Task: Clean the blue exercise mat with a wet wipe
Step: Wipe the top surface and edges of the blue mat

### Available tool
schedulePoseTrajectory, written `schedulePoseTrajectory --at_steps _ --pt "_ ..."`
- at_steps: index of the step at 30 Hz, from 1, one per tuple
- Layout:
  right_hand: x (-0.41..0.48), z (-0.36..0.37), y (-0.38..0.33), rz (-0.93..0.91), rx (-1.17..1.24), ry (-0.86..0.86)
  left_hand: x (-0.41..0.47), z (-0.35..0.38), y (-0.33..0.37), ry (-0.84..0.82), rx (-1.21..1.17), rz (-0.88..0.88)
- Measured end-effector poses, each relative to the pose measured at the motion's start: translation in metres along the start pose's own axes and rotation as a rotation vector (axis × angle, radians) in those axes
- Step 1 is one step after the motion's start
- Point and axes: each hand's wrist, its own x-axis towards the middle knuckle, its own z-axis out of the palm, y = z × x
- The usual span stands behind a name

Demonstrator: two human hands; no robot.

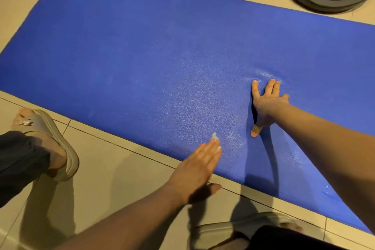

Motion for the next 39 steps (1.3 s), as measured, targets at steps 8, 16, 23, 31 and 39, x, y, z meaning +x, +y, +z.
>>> schedulePoseTrajectory --at_steps 8,16,23,31,39 --pt "-0.004 -0.003 -0.003 0.007 -0.034 0.030 -0.065 -0.008 -0.063 0.082 -0.029 -0.399" --pt "-0.035 0.025 -0.014 -0.002 0.024 0.141 -0.017 0.022 0.061 0.157 -0.236 -0.221" --pt "-0.058 0.055 -0.017 -0.066 -0.018 0.052 -0.040 0.016 0.015 0.285 -0.082 -0.218" --pt "-0.053 0.060 -0.026 -0.044 -0.020 0.108 -0.059 -0.014 -0.062 0.359 -0.030 -0.519" --pt "-0.054 0.062 -0.024 -0.042 0.002 0.102 -0.014 -0.029 -0.016 0.552 -0.638 -0.925"
